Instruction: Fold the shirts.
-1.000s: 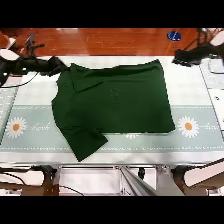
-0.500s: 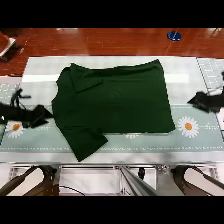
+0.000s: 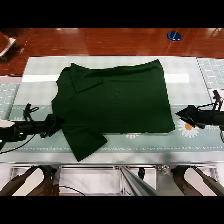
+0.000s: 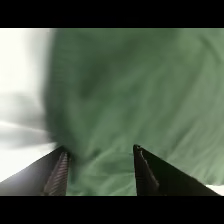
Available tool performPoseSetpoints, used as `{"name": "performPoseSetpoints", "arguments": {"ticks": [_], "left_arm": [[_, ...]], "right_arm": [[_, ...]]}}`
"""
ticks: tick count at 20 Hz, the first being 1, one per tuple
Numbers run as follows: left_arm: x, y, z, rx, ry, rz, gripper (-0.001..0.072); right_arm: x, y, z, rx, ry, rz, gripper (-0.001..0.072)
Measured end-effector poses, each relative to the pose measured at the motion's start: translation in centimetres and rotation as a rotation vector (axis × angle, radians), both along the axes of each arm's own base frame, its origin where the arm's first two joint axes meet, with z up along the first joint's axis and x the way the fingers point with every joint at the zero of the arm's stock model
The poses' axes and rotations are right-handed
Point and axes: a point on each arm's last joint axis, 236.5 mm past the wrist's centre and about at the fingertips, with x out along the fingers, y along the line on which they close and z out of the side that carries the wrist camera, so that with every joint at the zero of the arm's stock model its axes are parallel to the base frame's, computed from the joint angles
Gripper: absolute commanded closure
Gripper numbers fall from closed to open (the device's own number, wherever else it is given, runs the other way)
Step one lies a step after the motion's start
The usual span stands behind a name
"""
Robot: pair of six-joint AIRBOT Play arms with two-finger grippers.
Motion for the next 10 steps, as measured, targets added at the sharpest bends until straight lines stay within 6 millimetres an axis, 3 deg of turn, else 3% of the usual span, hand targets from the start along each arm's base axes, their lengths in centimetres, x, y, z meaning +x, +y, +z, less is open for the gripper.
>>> {"name": "performPoseSetpoints", "arguments": {"ticks": [1, 5, 10], "left_arm": [[0.0, -0.2, -0.5, 0.006, 0.001, -0.010, 0.0675], [-0.2, -1.4, -1.2, -0.003, 0.005, -0.060, 0.0689], [-0.2, -1.7, -1.5, -0.002, 0.001, -0.077, 0.0689]], "right_arm": [[-0.4, -0.2, -0.3, -0.009, 0.020, -0.005, 0.0301], [-2.7, -0.8, -1.9, -0.039, 0.137, -0.006, 0.0301], [-3.9, 0.5, -3.6, 0.056, 0.244, -0.001, 0.0301]]}}
